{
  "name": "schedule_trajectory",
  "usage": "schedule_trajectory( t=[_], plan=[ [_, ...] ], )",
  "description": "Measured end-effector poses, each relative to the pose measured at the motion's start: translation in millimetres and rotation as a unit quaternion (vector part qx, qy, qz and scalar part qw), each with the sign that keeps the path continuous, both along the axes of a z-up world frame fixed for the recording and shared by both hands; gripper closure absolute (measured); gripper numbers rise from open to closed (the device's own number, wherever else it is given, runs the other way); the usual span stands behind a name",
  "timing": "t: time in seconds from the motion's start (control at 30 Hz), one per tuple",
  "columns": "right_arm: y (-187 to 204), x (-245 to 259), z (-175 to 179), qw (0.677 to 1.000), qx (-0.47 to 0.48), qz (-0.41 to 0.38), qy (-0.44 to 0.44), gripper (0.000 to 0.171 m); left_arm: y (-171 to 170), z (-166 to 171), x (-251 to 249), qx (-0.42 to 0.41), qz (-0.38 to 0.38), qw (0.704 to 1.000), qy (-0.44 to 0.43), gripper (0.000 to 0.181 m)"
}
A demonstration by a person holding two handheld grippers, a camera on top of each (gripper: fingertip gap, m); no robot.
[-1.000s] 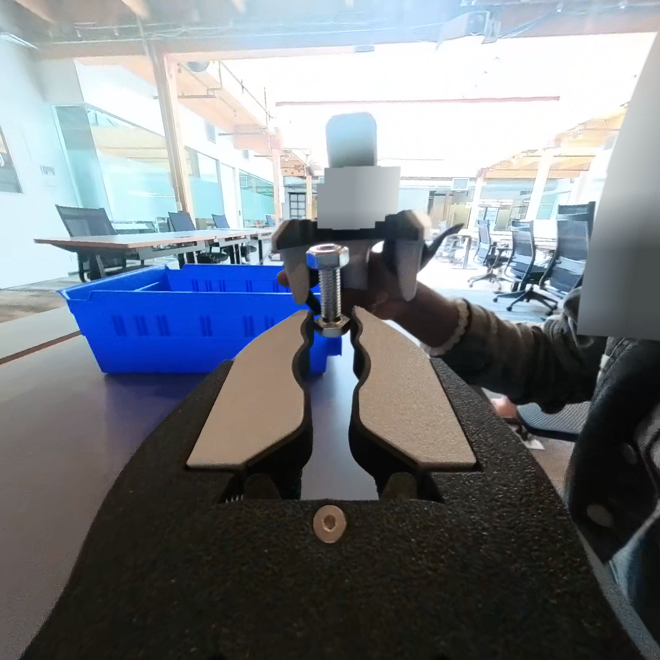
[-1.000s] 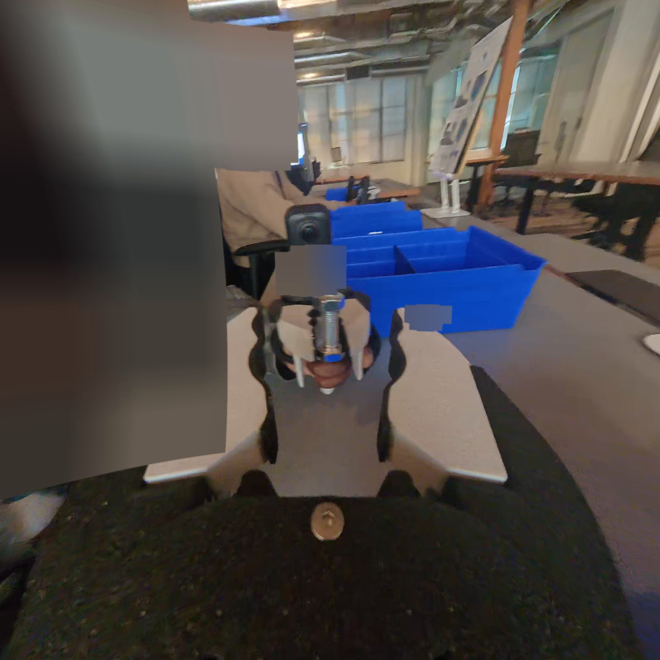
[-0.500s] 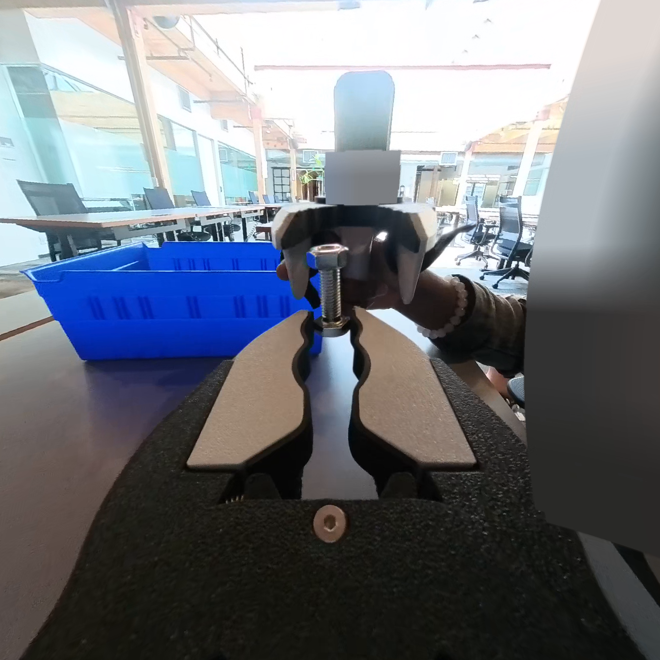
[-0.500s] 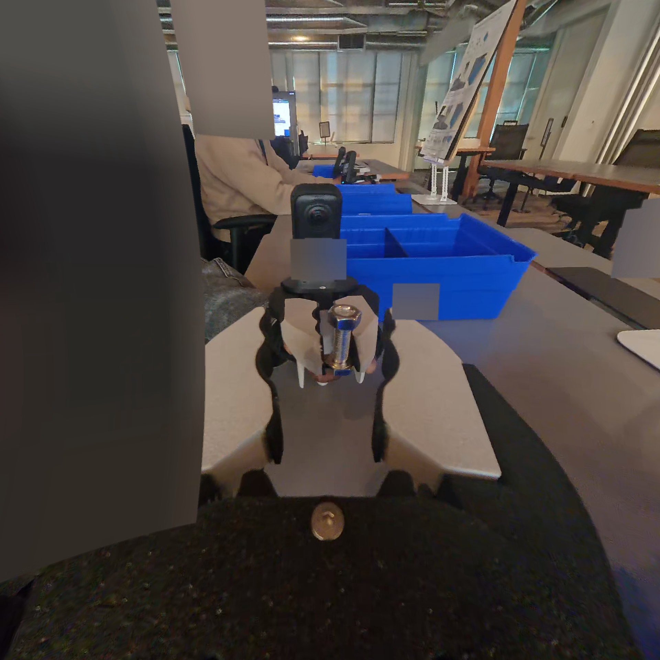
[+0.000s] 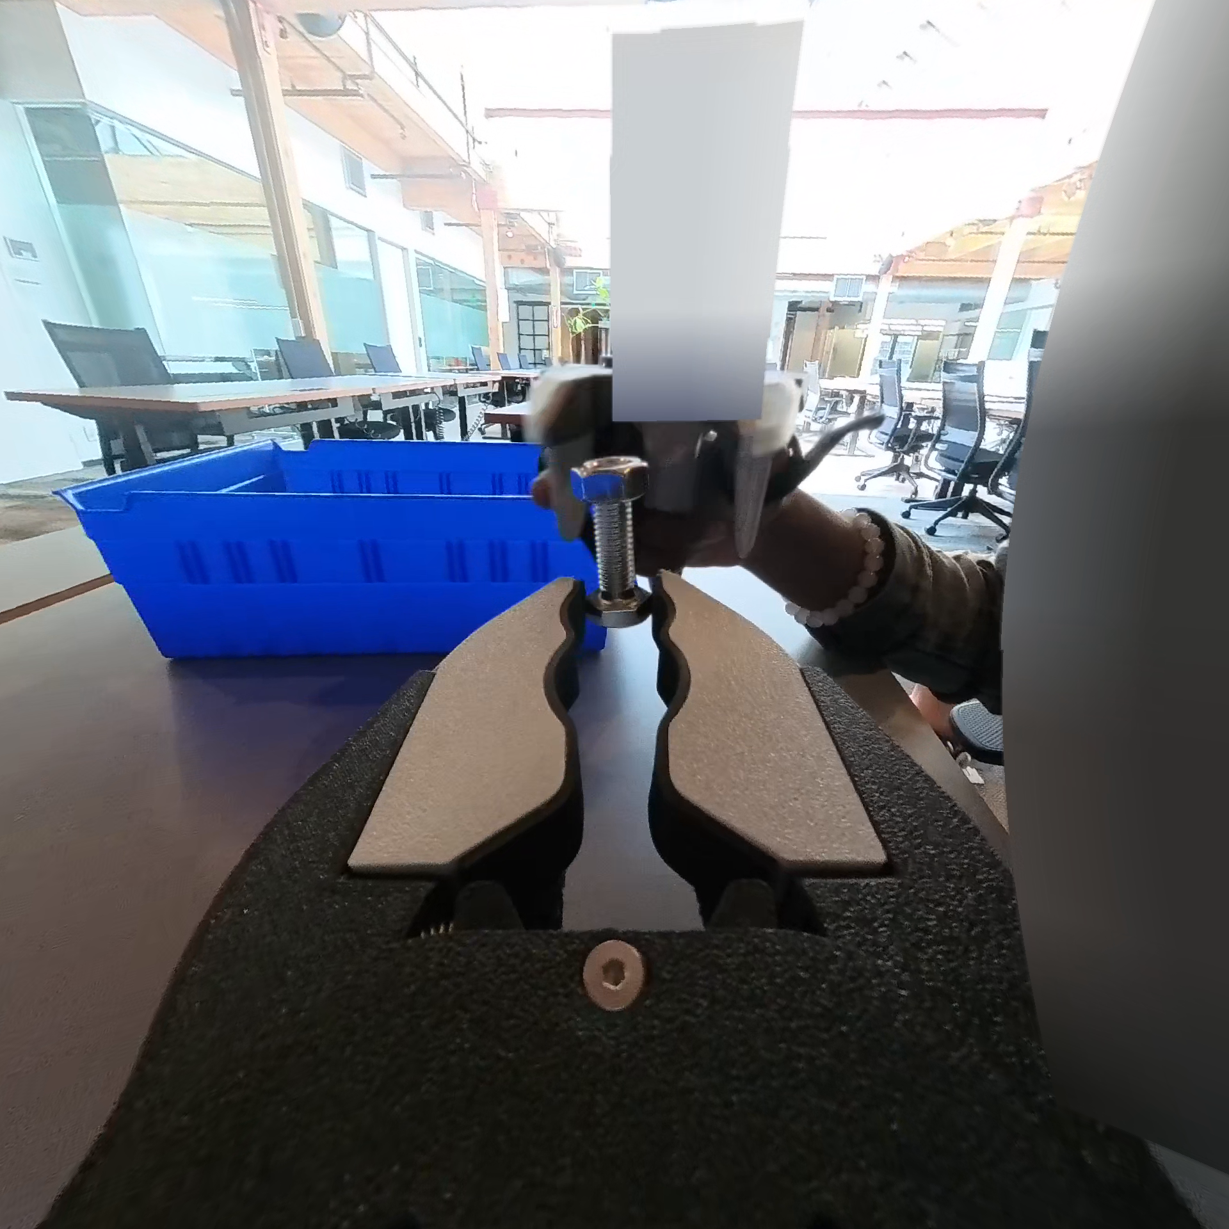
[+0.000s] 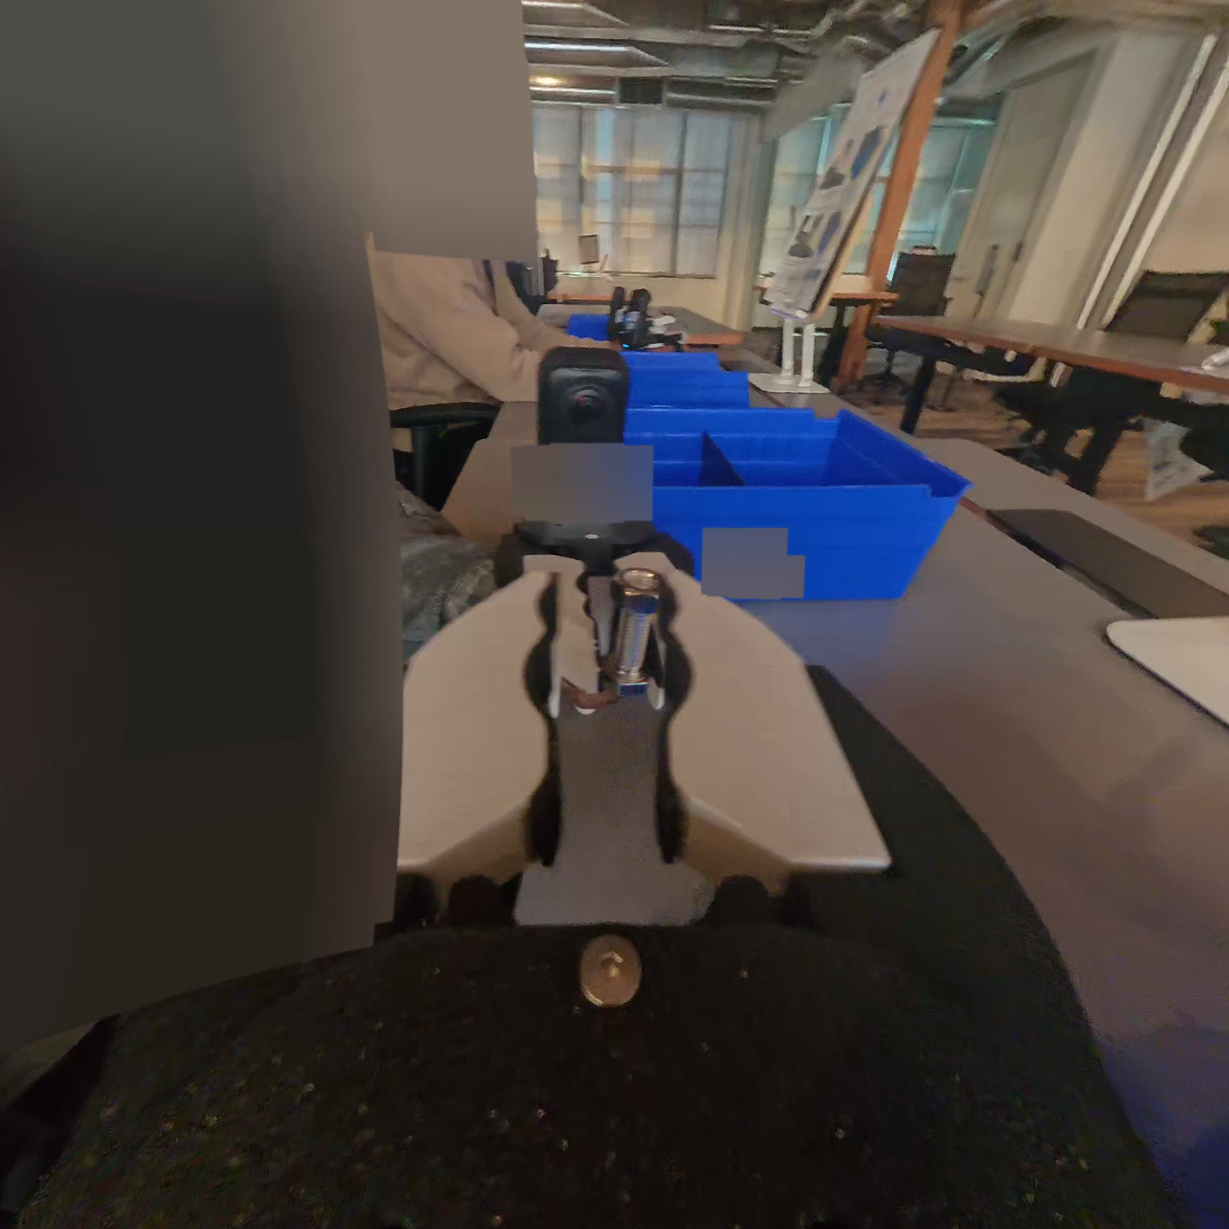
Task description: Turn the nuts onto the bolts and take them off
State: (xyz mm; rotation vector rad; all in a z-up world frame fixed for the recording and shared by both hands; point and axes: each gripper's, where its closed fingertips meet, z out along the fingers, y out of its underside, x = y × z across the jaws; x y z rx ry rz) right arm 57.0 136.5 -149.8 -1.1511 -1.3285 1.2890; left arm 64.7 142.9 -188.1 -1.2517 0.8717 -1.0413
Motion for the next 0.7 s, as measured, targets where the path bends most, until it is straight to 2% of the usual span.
schedule_trajectory(
  t=[0.07,0.1,0.17,0.2,0.23,0.27,0.33,0.37,0.43,0.47,0.53,0.6,0.63,0.7],
  plan=[
    [4.4,-6.8,-8.9,1.0,-0.009,-0.01,-0.025,0.11,0.7,0.7,-1.0,-0.002,0.001,1.0,-0.004,0.163],
    [1.9,-9.0,-12.4,0.999,-0.007,-0.001,-0.036,0.11,0.9,0.7,-1.1,-0.003,0.0,1.0,-0.005,0.163],
    [-2.8,-11.2,-13.0,0.999,0.007,0.011,-0.037,0.122,1.0,0.7,-1.3,-0.003,0.002,1.0,-0.005,0.163],
    [-3.5,-9.4,-12.0,0.999,0.017,0.012,-0.034,0.135,1.6,0.8,-1.7,-0.003,0.004,1.0,-0.006,0.163],
    [-6.0,-5.6,-9.7,0.999,0.028,0.02,-0.026,0.163,2.3,1.1,-2.3,-0.006,0.005,1.0,-0.008,0.163],
    [-7.9,-2.8,-4.7,0.999,0.03,0.025,-0.01,0.171,2.2,1.4,-2.5,-0.007,0.004,1.0,-0.01,0.163],
    [-3.8,-0.9,2.4,1.0,0.022,0.017,0.01,0.171,1.3,0.8,-1.6,-0.004,0.002,1.0,-0.006,0.163],
    [0.7,-3.0,3.1,1.0,0.015,0.004,0.011,0.163,0.5,0.2,-0.6,-0.002,0.001,1.0,-0.002,0.163],
    [6.4,-10.0,-1.9,1.0,0.001,-0.014,-0.005,0.113,-0.7,-0.2,0.3,0.0,-0.002,1.0,0.0,0.163],
    [5.3,-13.2,-6.7,1.0,0.0,-0.009,-0.021,0.108,-0.3,-0.1,0.0,-0.001,-0.001,1.0,-0.001,0.163],
    [0.0,-15.4,-12.9,0.999,0.014,0.004,-0.039,0.118,0.7,0.5,-1.1,-0.005,0.0,1.0,-0.005,0.163],
    [-3.9,-9.1,-8.8,0.999,0.048,0.006,-0.022,0.163,1.3,0.6,-1.7,-0.007,0.002,1.0,-0.007,0.163],
    [-5.0,-4.6,-1.9,0.998,0.056,0.004,0.0,0.171,1.3,0.6,-1.6,-0.006,0.002,1.0,-0.007,0.163],
    [-1.4,-0.6,7.3,0.998,0.048,-0.007,0.027,0.171,-0.1,0.0,-0.6,-0.002,-0.001,1.0,-0.002,0.163]
  ],
)
